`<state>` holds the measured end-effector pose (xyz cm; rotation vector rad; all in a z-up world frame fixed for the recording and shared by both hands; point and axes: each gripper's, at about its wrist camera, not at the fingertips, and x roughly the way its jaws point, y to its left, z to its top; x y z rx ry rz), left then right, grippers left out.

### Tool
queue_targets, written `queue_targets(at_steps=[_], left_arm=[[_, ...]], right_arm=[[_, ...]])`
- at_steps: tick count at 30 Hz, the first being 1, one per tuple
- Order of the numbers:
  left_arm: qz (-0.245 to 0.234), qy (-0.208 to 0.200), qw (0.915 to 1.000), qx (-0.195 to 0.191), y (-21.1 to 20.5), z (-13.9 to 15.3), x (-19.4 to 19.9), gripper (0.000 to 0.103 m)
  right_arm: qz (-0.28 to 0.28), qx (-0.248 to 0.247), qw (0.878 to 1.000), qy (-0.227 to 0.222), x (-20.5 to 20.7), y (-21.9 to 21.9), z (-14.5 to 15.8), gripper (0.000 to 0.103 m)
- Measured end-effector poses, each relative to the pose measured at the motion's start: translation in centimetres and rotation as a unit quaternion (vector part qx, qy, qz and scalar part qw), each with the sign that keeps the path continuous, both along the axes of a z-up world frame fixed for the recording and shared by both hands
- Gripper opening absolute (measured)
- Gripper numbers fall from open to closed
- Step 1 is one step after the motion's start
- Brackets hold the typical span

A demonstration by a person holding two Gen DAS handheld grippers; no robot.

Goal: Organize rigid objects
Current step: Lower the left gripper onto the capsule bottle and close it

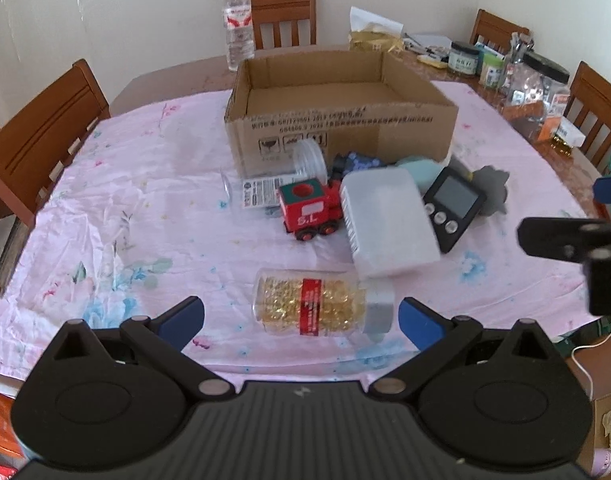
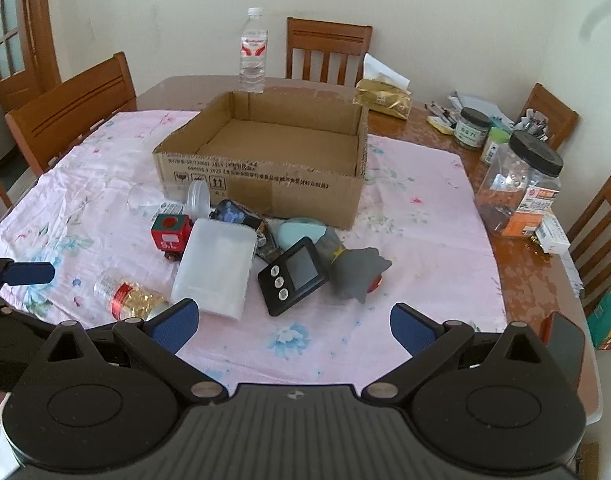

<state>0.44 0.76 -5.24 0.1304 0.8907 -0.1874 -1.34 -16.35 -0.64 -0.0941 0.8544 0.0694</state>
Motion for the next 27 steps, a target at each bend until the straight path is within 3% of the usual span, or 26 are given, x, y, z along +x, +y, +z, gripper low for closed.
queue_targets(at_steps=[4,16,27], left_arm=[[-0.011,0.011,0.9997,-0.021,0.3,-1.2,0.7,0.103],[-0.038,0.024,0.9990,-0.001,-0.6,-3.9,2.9,0.103],[0.015,0.015,0.9988,0.045,2.1,-5.0,5.0,0.103]], right_arm=[[0.006,0.005,1.000,0.009,0.1,-0.2,-0.6,0.103],[0.004,0.014,0.999,0.029,0.8,-0.7,-1.7,0.103],[0.000,0.019,0.999,0.032,0.7,-1.7,-2.0,0.103]])
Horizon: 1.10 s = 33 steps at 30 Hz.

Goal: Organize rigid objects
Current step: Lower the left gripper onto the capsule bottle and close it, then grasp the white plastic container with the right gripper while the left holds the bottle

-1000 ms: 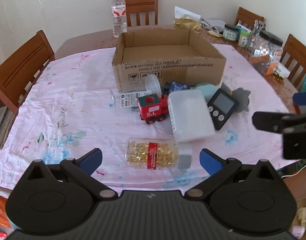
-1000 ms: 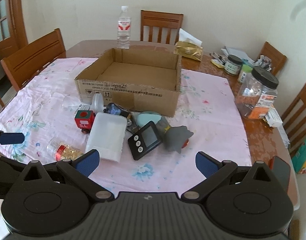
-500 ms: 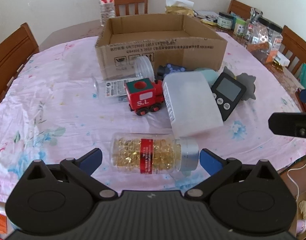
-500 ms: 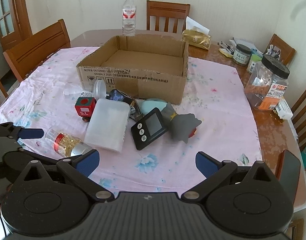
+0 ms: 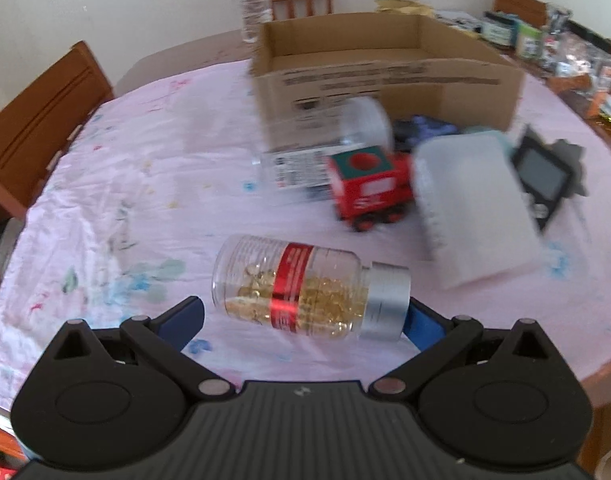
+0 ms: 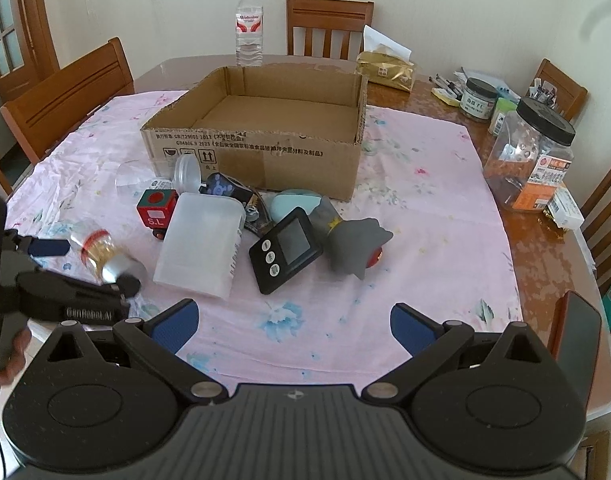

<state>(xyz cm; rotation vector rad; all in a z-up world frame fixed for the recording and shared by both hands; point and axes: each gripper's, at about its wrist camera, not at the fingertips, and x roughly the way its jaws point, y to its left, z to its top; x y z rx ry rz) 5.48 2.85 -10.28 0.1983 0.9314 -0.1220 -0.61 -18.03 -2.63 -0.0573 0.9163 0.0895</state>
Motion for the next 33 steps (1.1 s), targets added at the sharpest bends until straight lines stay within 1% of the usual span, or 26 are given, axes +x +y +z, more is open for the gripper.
queue_targets(at_steps=[2,6,10,17,21,24,27,30,33], left_arm=[[-0.003,0.006,1.0000,0.006,0.3,-0.5,0.5,0.103],[-0.007,0.009,0.9997,-0.021,1.1,-0.7,1.1,0.103],[-0.016,0.021,0.9990,-0.035,1.6,-0.9,1.6,0.103],[-0.042,0.042,0.9969,-0.051,2.6,-1.2,2.3,0.103],[-0.067,0.040,0.9960,-0.044,2.7,-1.1,2.5,0.103],[-0.087,0.029,0.9952,-0.034,2.6,-1.1,2.3,0.103],[-0.094,0.029,0.9945,-0.036,2.7,-1.0,2.2,0.103],[-0.099,0.032,0.9939,-0.037,2.9,-1.0,2.2,0.103],[-0.093,0.034,0.9943,-0.039,3.1,-1.0,1.9,0.103]], right_arm=[[0.004,0.001,1.000,0.004,0.1,-0.1,-0.1,0.103],[0.016,-0.004,1.000,0.010,0.3,0.1,-0.3,0.103],[0.042,0.001,0.999,0.014,1.0,0.5,-0.6,0.103],[0.110,-0.020,0.993,0.023,3.5,2.9,-1.4,0.103],[0.148,-0.023,0.988,0.033,5.3,4.4,-2.1,0.103],[0.181,-0.028,0.983,0.032,6.3,5.6,-2.2,0.103],[0.220,-0.042,0.974,0.027,7.4,6.7,-2.2,0.103],[0.264,-0.055,0.963,0.026,9.0,7.5,-2.4,0.103],[0.309,-0.065,0.948,0.031,10.4,8.3,-2.9,0.103]])
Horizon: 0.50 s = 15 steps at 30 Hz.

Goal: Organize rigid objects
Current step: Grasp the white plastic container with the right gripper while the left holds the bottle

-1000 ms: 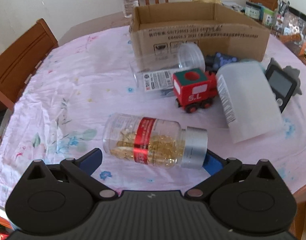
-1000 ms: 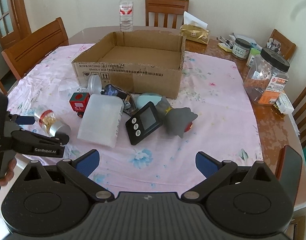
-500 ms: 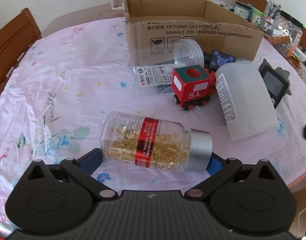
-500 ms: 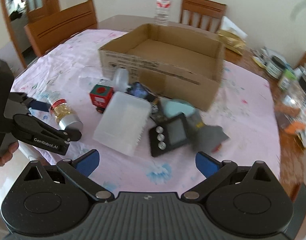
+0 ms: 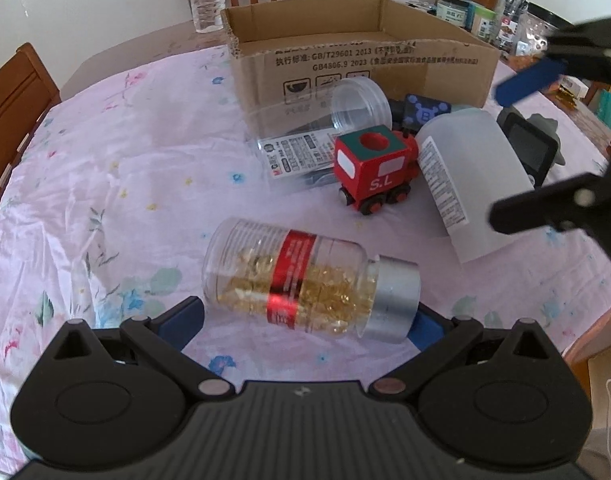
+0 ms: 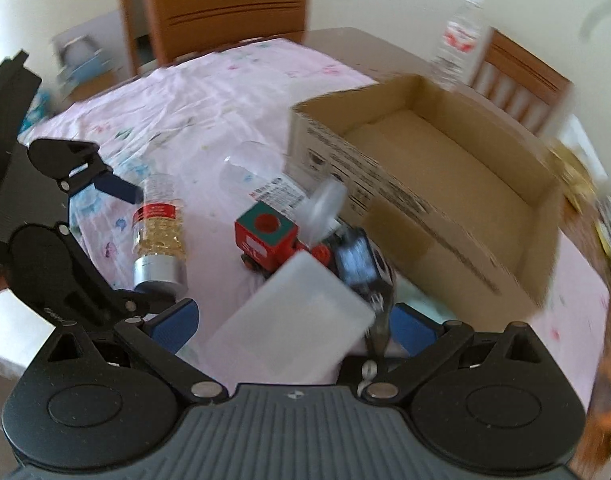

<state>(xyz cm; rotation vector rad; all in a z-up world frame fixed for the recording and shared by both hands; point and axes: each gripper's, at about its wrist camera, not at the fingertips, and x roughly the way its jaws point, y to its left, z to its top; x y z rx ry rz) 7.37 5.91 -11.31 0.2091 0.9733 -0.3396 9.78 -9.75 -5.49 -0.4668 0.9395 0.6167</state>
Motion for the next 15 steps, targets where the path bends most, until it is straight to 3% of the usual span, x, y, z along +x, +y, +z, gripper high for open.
queue_targets(at_steps=[7,13,14,15], left_arm=[[0.023,0.009,0.9997,0.002,0.1,0.1,-0.3,0.103],[0.018,0.008,0.9997,0.013,-0.2,0.3,-0.4,0.103],[0.016,0.009,0.9998,0.013,-0.2,0.3,-0.4,0.103],[0.014,0.011,0.9998,0.012,-0.2,0.3,-0.3,0.103]], right_arm=[[0.095,-0.011,0.995,0.042,1.3,1.1,-0.9,0.103],[0.108,-0.011,0.989,0.097,0.0,0.1,-1.5,0.103],[0.113,-0.041,0.986,0.112,-0.5,-0.2,-1.5,0.103],[0.109,-0.040,0.986,0.120,-0.9,-0.4,-1.6,0.103]])
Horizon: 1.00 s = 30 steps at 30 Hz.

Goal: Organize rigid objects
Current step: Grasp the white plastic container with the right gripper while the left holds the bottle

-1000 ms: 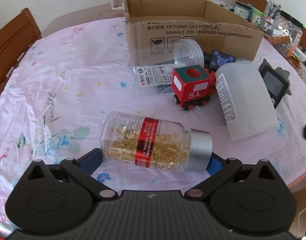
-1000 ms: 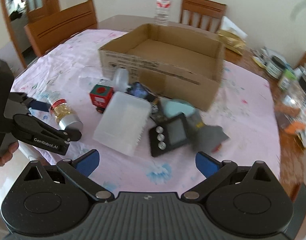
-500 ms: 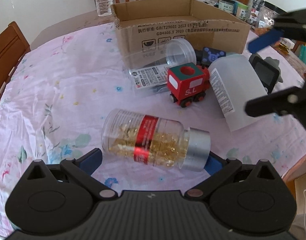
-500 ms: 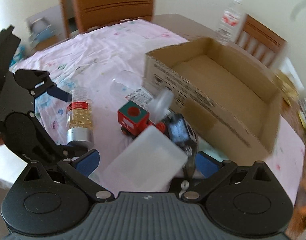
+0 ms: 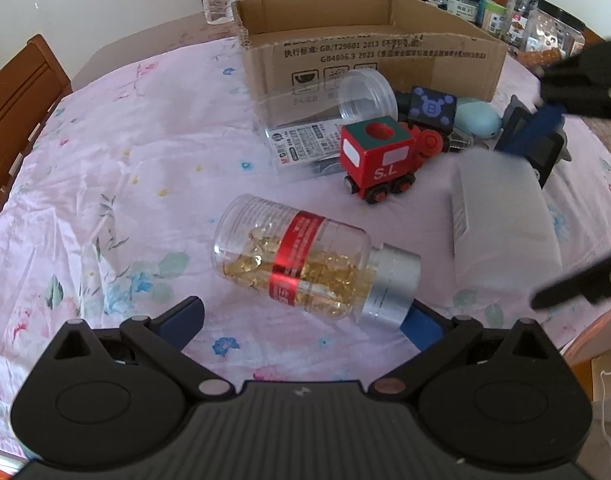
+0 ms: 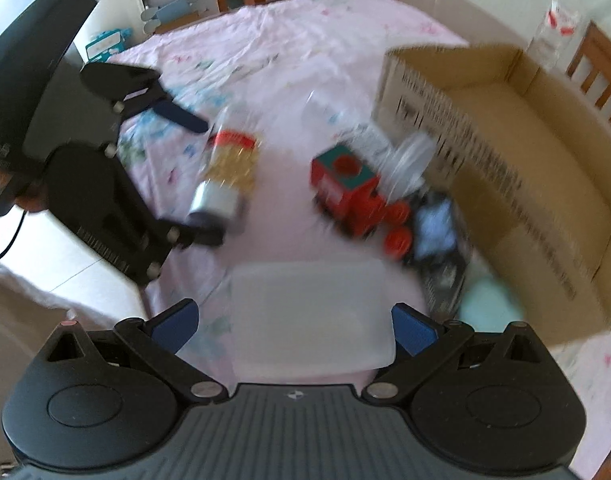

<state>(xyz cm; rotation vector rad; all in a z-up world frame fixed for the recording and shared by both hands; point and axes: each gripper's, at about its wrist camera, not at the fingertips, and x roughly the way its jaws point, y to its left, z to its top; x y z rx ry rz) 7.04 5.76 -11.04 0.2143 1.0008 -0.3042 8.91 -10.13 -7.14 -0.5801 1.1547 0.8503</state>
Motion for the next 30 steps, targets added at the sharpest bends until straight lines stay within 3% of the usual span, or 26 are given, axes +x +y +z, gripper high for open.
queue_targets(at_steps=[7,12,30], left_arm=[[-0.007,0.018,0.9997,-0.012,0.3,-0.1,0.8,0.103],[-0.028,0.018,0.9994,0.003,0.0,0.1,1.1,0.103],[-0.139,0.006,0.9894,0.044,-1.5,1.1,2.3,0.102]], right_arm=[[-0.054,0.004,0.998,0.013,-1.6,-1.0,-1.1,0.103],[-0.085,-0.009,0.996,0.007,-2.0,-1.4,-2.4,0.103],[-0.075,-0.016,0.997,-0.032,-1.6,-0.5,-1.3,0.103]])
